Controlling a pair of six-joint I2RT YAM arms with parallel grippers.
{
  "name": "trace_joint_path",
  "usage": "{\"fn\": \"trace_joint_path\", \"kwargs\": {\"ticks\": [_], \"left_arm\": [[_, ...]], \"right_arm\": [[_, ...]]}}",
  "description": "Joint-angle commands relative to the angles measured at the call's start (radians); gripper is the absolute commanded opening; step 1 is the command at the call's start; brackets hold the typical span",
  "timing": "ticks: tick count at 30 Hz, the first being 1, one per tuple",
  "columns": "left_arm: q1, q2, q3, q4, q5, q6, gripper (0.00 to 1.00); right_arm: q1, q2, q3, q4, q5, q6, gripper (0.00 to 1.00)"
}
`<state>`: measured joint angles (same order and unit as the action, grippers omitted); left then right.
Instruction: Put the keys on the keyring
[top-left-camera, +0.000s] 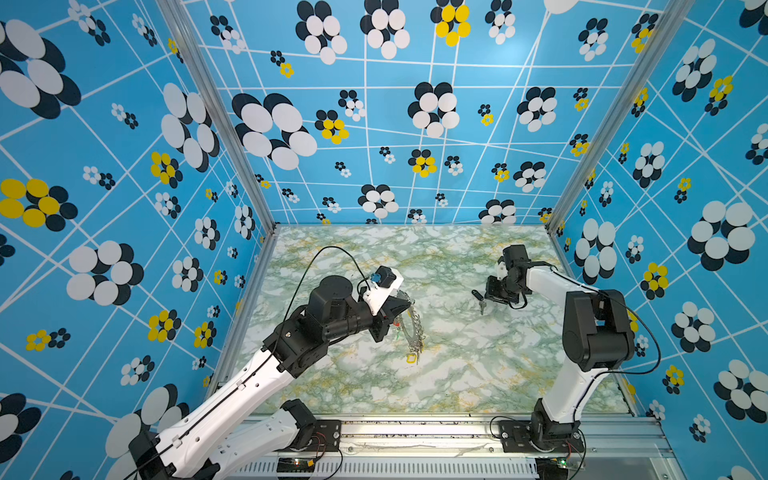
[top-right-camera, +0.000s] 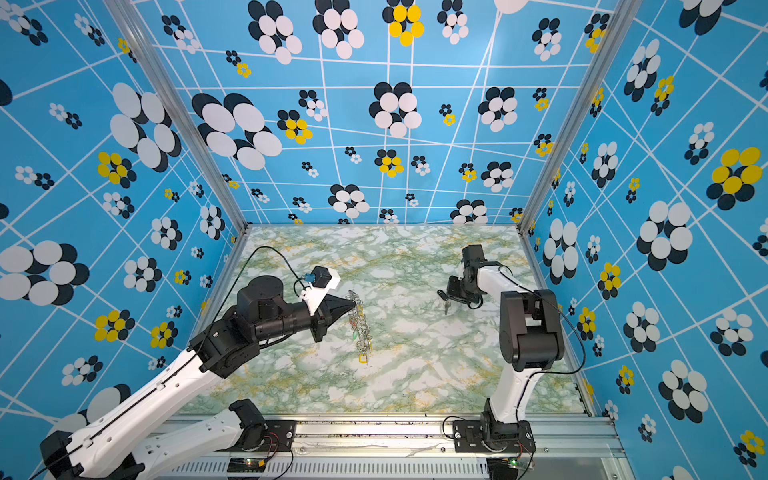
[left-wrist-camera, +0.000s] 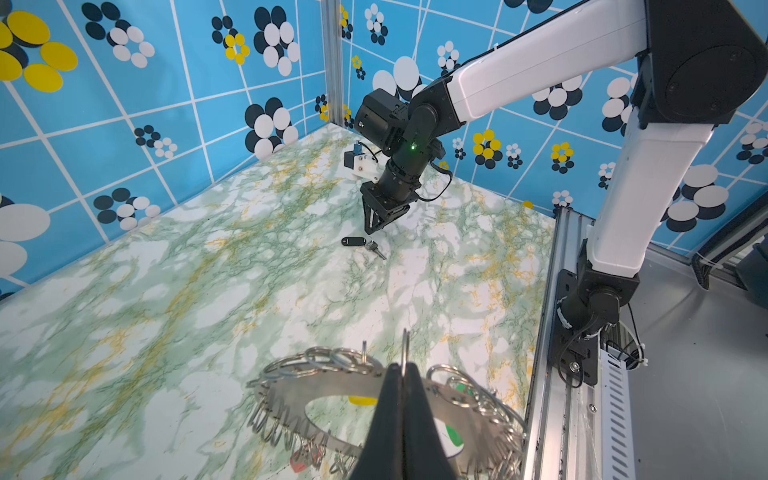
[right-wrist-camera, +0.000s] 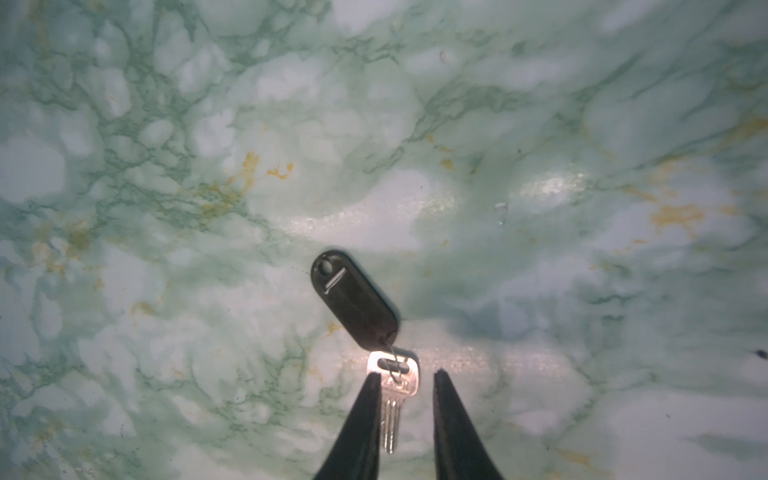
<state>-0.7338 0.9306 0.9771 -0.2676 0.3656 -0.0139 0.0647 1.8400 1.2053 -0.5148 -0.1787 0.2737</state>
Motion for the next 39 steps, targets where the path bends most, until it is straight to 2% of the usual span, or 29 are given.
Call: {"fn": "trace_joint_path", "kwargs": {"ticks": [1, 13, 29, 34, 39], "left_arm": [[-0.004, -0.024, 0.009, 0.033, -0.001, 0.005, 0.00], [-0.004, -0.022, 0.015, 0.027, -0.005, 0.008, 0.00], [-0.003, -0.026, 0.017, 0.019, -0.011, 0.011, 0.00], [-0.005, -0.026, 0.020, 0.019, -0.013, 0.014, 0.00], [-0.005, -0.019, 0.030, 0.021, -0.011, 0.017, 0.00]], "right_arm": [[-0.002, 0.014, 0.025, -0.014, -0.036, 0.001, 0.25], [-0.002, 0.068, 0.031, -0.024, -0.032, 0.002, 0.23], [-0.002, 0.088, 0.037, -0.002, -0.057, 0.013, 0.10], [-0.002, 0.064, 0.031, 0.000, -0.050, 0.015, 0.00], [0.004, -0.025, 0.008, -0.016, -0.049, 0.010, 0.00]]}}
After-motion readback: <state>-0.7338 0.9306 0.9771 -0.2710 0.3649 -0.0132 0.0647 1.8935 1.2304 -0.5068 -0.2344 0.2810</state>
